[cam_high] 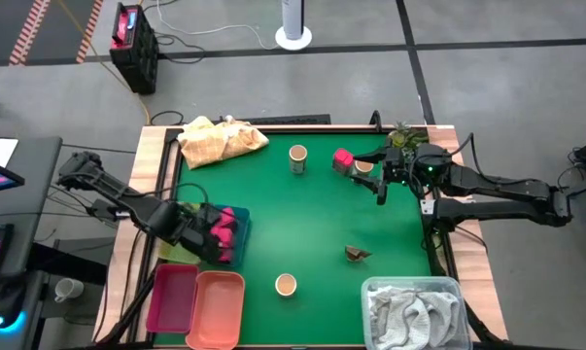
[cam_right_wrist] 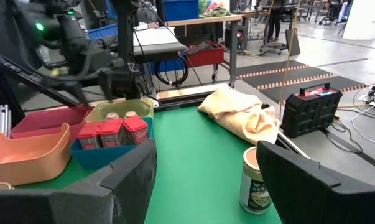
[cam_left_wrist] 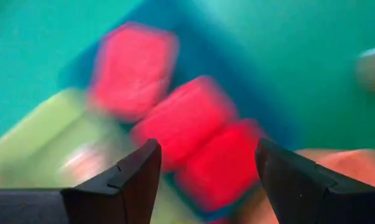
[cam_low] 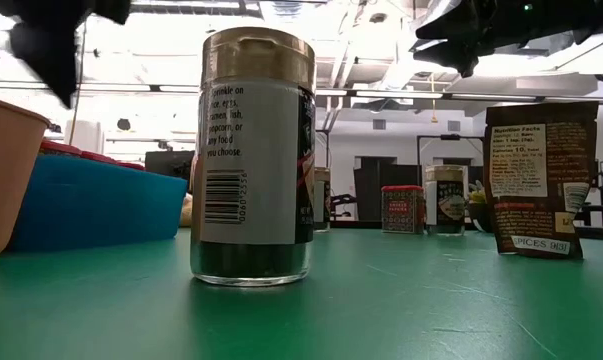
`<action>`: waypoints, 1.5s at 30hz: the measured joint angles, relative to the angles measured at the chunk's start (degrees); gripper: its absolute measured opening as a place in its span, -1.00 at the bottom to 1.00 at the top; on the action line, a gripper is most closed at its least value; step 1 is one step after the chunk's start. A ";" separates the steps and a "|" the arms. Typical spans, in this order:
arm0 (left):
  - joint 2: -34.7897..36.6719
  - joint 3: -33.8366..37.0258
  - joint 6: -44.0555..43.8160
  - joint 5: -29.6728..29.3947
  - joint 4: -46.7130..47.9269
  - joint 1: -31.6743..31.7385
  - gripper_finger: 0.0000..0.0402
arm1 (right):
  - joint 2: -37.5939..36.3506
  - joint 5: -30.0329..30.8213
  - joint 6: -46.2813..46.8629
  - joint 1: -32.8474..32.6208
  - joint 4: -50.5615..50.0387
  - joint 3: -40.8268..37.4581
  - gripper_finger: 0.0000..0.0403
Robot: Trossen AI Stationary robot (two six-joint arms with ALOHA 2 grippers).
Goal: Sort spices by type
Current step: Put the gold seasoning bottle into the red bin
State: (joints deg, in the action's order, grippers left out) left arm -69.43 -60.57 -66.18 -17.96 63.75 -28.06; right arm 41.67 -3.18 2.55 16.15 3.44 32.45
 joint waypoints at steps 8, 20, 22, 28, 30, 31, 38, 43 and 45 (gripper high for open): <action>-5.58 -1.22 27.62 1.48 -33.35 -0.88 0.24 | 0.00 0.00 -0.20 0.03 -0.02 0.00 0.50; -25.79 -20.99 49.10 1.18 -27.22 -1.73 0.25 | 0.00 0.00 -0.17 0.06 -0.04 0.00 0.50; -27.88 -24.09 48.49 1.18 -23.72 -1.09 0.29 | 0.00 0.00 -0.20 0.06 -0.04 0.00 0.50; -31.09 -29.02 48.94 3.69 -21.10 0.37 0.53 | 0.00 0.00 -0.44 0.06 -0.06 0.00 0.50; -31.77 -29.07 49.40 5.41 -21.42 1.00 0.62 | 0.00 0.00 -0.46 0.06 -0.09 0.00 0.50; -31.98 -29.07 49.45 6.02 -21.35 1.38 0.68 | 0.00 0.00 -0.46 0.06 -0.04 0.00 0.50; -33.81 -29.05 53.10 9.79 -26.43 2.80 0.90 | -0.02 0.17 -1.27 0.57 0.07 0.00 0.50; -36.85 -29.05 55.84 11.73 -28.22 3.33 0.92 | -0.02 0.37 -1.29 1.54 -0.41 0.00 0.50; -38.21 -29.05 57.12 11.76 -28.15 3.33 0.92 | -0.02 0.35 -1.29 2.03 -0.75 0.00 0.50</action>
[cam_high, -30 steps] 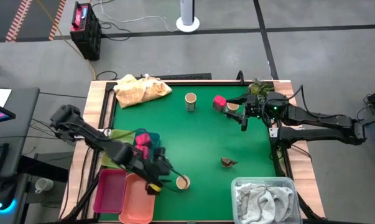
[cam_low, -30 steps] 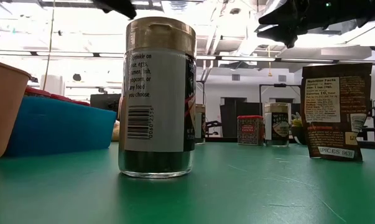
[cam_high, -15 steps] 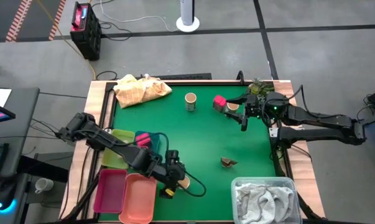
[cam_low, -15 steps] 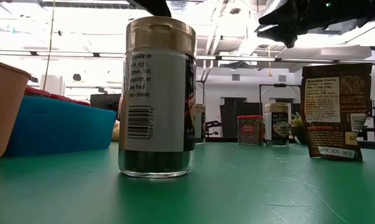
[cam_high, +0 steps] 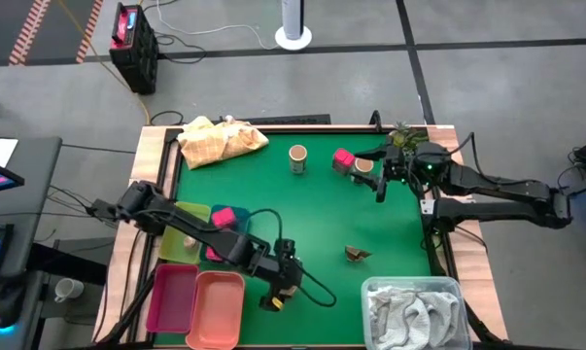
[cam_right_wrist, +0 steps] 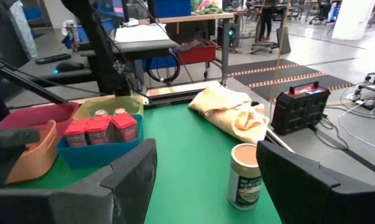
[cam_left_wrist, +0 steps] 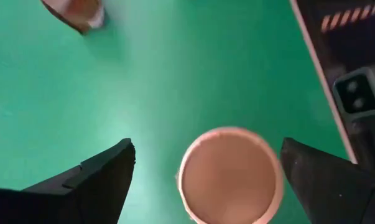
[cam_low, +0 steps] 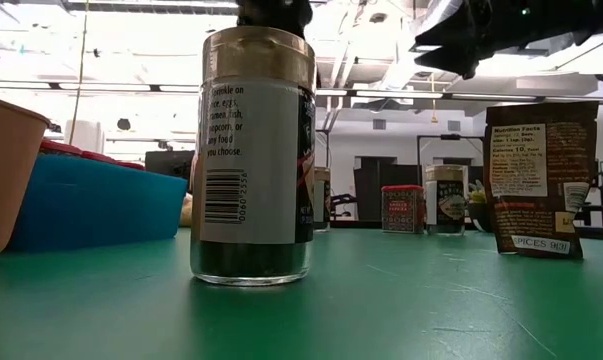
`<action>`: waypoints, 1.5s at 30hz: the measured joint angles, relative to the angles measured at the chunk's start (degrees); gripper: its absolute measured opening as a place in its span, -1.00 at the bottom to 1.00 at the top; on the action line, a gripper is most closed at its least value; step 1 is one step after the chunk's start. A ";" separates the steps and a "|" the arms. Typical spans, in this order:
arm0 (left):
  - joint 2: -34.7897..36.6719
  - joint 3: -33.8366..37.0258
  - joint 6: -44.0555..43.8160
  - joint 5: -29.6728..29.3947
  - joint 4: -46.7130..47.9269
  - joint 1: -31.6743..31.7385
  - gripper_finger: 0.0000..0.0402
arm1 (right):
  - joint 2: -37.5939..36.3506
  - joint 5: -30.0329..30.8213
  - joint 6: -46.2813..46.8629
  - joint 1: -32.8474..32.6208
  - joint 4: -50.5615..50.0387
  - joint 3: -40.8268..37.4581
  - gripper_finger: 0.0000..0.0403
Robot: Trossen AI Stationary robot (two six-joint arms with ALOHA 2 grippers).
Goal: Sort spices by type
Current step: Put the gold seasoning bottle into the red bin
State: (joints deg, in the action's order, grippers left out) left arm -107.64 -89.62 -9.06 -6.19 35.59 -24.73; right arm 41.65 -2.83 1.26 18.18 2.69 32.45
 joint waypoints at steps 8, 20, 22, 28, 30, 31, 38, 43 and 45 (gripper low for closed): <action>-3.18 0.00 2.41 1.03 0.06 -0.04 0.92 | 0.00 0.02 0.04 0.30 -0.35 0.00 0.50; -4.38 0.07 -1.16 2.76 -0.13 0.07 0.50 | 0.02 -0.01 0.22 0.28 -0.40 0.00 0.50; -4.94 0.10 -1.24 3.80 -0.55 0.07 0.37 | 0.00 -0.02 0.22 0.28 -0.41 0.00 0.50; -4.78 -0.27 -1.22 4.87 0.68 0.07 0.33 | 0.02 -0.02 0.23 0.21 -0.49 0.00 0.50; -4.69 -1.84 -1.51 5.08 4.37 0.15 0.33 | 0.02 -0.04 0.24 0.21 -0.54 0.00 0.50; -4.69 -3.38 -1.84 5.09 7.14 0.25 0.33 | 0.02 -0.04 0.24 0.21 -0.53 0.00 0.50; -2.44 -14.17 -8.48 6.37 28.13 -1.45 0.33 | 0.02 -0.07 0.26 0.21 -0.95 0.00 0.50; 2.12 -13.85 -17.03 7.01 33.63 -5.73 0.33 | 0.02 -0.07 0.37 0.09 -1.15 0.00 0.50; 4.04 -13.32 -21.22 4.19 33.92 -7.91 0.33 | 0.02 -0.09 0.37 -0.22 -1.11 0.00 0.50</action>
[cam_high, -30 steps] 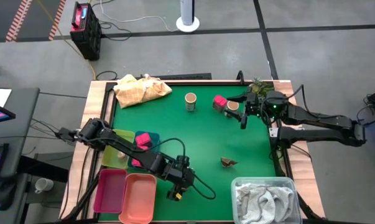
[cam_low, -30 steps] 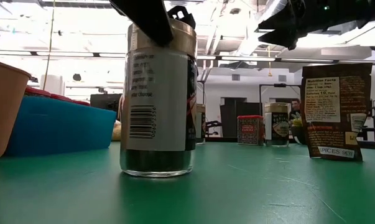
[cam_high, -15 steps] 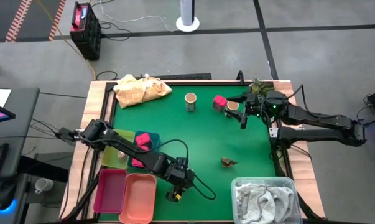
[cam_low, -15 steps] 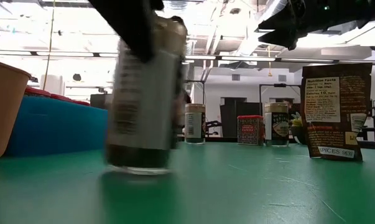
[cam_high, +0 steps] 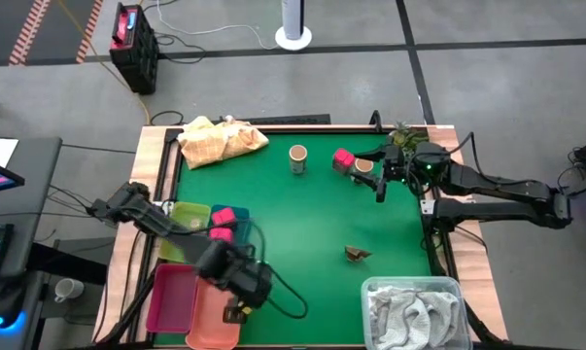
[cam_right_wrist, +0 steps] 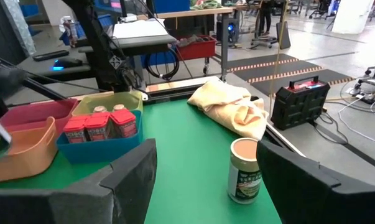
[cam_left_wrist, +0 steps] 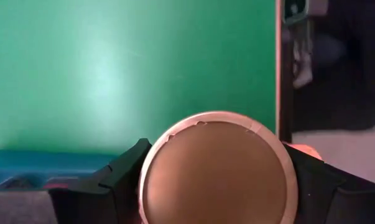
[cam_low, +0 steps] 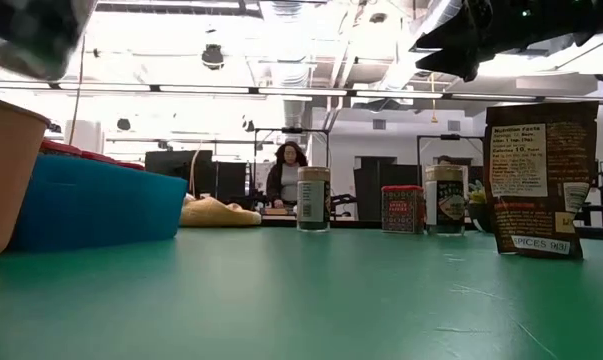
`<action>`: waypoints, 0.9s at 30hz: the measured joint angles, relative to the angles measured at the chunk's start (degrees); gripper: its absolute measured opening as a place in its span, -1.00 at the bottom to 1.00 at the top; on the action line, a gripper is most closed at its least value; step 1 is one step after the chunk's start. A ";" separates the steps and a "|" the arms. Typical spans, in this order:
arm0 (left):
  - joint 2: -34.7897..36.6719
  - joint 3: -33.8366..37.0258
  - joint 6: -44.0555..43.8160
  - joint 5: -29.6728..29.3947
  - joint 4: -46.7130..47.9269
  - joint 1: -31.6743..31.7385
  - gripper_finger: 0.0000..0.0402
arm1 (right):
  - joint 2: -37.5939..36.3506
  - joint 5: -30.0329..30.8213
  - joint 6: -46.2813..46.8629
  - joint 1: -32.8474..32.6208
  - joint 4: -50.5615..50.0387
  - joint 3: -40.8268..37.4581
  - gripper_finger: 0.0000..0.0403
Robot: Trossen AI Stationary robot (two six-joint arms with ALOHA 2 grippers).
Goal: Sort spices by type
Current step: Put the gold seasoning bottle into the red bin
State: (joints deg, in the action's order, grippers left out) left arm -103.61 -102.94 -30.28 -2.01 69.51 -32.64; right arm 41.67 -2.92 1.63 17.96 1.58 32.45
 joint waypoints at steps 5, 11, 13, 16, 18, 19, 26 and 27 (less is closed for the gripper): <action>3.21 0.11 -10.84 -8.68 1.73 -5.88 0.33 | 0.00 -0.12 0.03 -0.39 0.65 0.00 0.50; 3.27 0.20 -30.56 -8.66 15.64 -13.58 0.33 | 0.00 -0.20 0.28 -0.37 0.74 0.00 0.50; 3.41 0.15 -35.87 -8.69 17.89 -15.95 0.33 | 0.00 -0.20 0.30 -0.37 0.76 0.00 0.50; 3.33 0.41 -43.20 -9.18 20.53 -19.42 0.33 | 0.00 -0.20 0.30 -0.37 0.91 0.00 0.50; 3.63 1.83 -46.43 -10.07 20.48 -21.06 0.33 | 0.00 -0.20 0.28 -0.37 1.30 0.00 0.50; 3.91 2.89 -48.28 -10.51 20.47 -22.00 0.33 | 0.00 -0.19 0.24 -0.37 1.60 0.00 0.50; 7.97 14.74 -56.74 -5.09 20.49 -25.26 0.33 | 0.00 -0.17 0.01 -0.37 3.63 0.00 0.50; 8.97 16.18 -57.35 -4.46 20.41 -25.65 0.33 | 0.00 -0.17 -0.01 -0.37 3.83 0.00 0.50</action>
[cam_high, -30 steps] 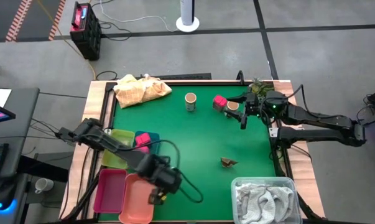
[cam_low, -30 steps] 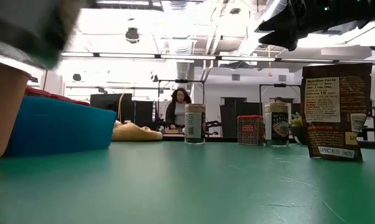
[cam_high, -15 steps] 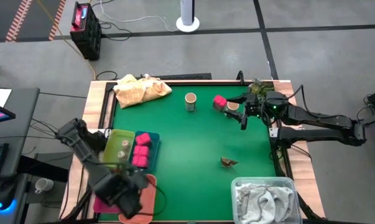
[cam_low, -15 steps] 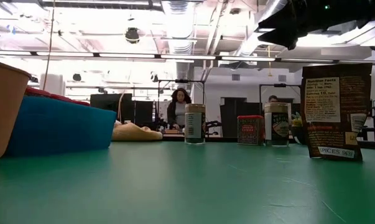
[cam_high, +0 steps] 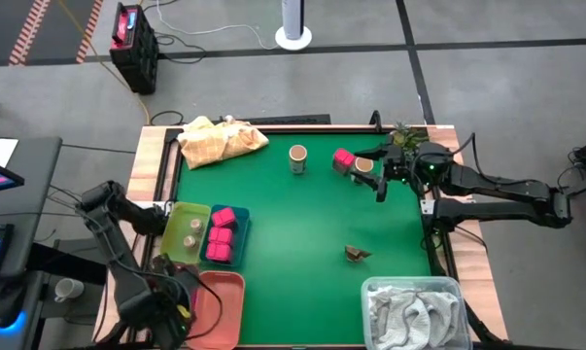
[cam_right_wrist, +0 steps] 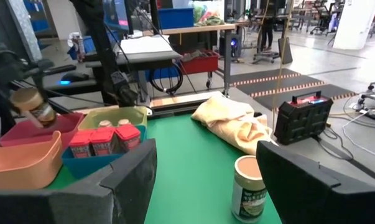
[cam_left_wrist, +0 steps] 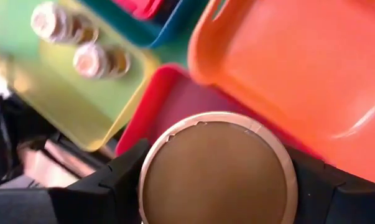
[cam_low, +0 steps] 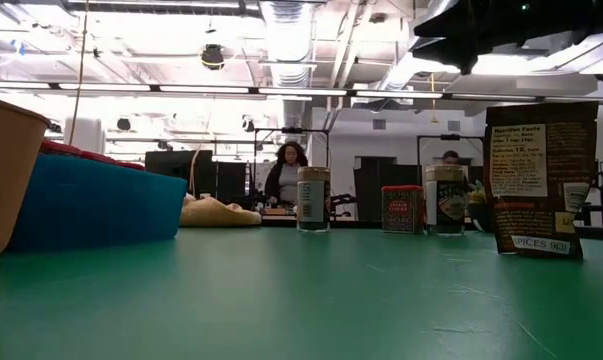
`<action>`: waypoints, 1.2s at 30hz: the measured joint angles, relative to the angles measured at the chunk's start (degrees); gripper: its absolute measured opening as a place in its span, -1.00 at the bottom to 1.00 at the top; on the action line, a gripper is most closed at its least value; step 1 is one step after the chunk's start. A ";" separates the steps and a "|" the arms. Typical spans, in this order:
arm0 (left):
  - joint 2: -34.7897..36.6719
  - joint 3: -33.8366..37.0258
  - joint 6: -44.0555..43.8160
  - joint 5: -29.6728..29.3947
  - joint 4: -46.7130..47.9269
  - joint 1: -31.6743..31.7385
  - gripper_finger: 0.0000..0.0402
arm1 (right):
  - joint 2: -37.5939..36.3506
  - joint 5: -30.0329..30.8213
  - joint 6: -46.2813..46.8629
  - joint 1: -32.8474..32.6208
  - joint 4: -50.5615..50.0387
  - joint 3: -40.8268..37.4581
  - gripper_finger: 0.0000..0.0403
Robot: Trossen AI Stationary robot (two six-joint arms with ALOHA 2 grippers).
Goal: Sort spices by type
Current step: Put the gold seasoning bottle into the red bin
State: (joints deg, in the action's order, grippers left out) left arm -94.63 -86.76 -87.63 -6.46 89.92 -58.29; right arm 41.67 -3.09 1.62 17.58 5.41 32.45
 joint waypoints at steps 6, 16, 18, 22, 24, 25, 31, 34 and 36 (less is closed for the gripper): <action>7.54 10.86 -3.36 -0.29 -7.59 -0.98 0.33 | 0.00 0.02 -0.25 0.15 0.08 0.00 0.50; 14.82 28.72 -9.45 1.42 -20.39 -0.91 0.38 | 0.00 0.17 -0.34 0.13 -0.53 0.00 0.50; 15.46 30.48 -11.57 2.51 -20.94 -0.91 0.52 | 0.00 0.26 -0.34 0.13 -0.57 0.00 0.50; 15.55 31.42 -11.48 5.40 -21.13 -0.91 0.79 | 0.00 0.26 -0.28 0.13 -0.55 0.00 0.50; 16.05 30.92 -11.46 6.06 -21.17 -0.88 0.83 | 0.00 0.26 -0.18 0.13 -0.54 0.00 0.50; 16.22 30.44 -11.59 6.13 -21.14 -0.87 0.83 | 0.00 0.24 -0.16 0.13 -0.46 0.00 0.50; 17.71 26.29 -12.22 3.36 -17.18 -0.62 0.80 | 0.00 0.24 -0.14 0.13 -0.32 0.00 0.50; 18.75 24.16 -11.34 -1.29 -14.45 0.89 0.80 | 0.00 0.24 -0.14 0.13 -0.27 0.00 0.50; 19.49 23.27 -9.53 -4.98 -13.22 2.81 0.80 | 0.00 0.24 -0.12 0.13 -0.27 0.00 0.50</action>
State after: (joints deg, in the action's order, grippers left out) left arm -75.14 -63.49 -97.16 -11.44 76.70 -55.47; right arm 41.67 -2.85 1.50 17.72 5.15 32.45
